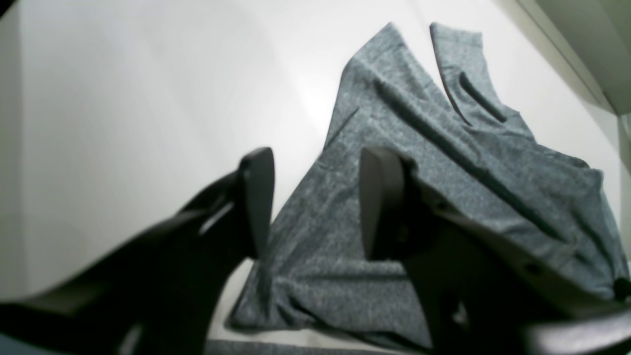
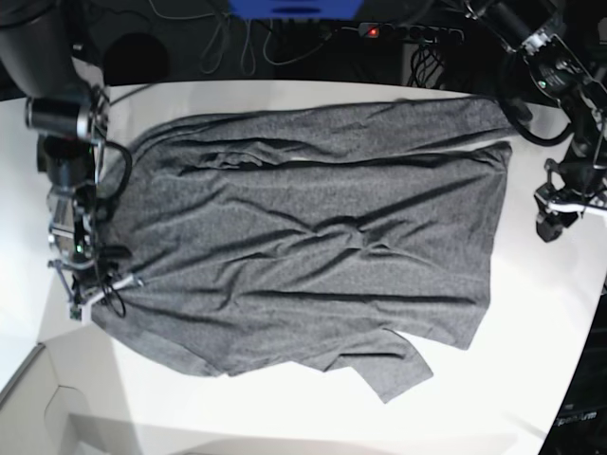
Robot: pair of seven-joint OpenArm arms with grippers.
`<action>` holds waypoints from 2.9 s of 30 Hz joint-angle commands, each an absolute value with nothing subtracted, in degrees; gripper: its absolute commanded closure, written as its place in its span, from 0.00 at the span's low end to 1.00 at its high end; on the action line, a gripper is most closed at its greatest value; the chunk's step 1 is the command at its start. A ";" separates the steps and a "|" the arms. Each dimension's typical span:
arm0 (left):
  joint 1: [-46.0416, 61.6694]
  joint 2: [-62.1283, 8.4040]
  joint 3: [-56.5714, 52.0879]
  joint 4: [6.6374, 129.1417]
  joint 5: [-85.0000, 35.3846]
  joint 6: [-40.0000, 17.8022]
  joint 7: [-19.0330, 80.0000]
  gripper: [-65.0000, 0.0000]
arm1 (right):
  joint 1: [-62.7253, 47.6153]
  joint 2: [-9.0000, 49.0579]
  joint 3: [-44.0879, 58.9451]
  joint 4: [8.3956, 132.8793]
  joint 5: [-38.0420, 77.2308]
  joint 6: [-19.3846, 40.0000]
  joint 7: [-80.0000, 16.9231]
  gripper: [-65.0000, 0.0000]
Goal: Layout the t-shirt on the table in an organized manner, then fold the t-shirt properly
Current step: 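Reach the right gripper down the shirt side and smooth it outward, then grasp the collar edge corners with both grippers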
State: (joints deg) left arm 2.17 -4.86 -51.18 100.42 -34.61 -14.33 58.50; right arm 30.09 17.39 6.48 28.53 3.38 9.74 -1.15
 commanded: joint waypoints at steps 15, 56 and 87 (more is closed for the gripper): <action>15.69 -4.09 -51.65 107.21 -36.35 -14.64 57.54 0.57 | 9.80 14.55 17.80 74.59 2.95 9.36 -15.69 1.00; 20.35 -4.79 -45.05 99.47 -36.35 -14.64 57.45 1.00 | -30.81 8.04 13.41 108.44 2.77 9.45 -20.88 0.55; 20.26 -4.44 -45.05 104.31 -36.35 -14.64 57.45 1.00 | -31.16 8.04 3.74 99.30 2.51 9.45 -20.79 1.00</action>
State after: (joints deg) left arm 20.34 -3.88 -44.88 103.28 -35.62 -14.59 58.30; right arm -30.44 7.62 3.29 98.74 3.22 9.58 -19.79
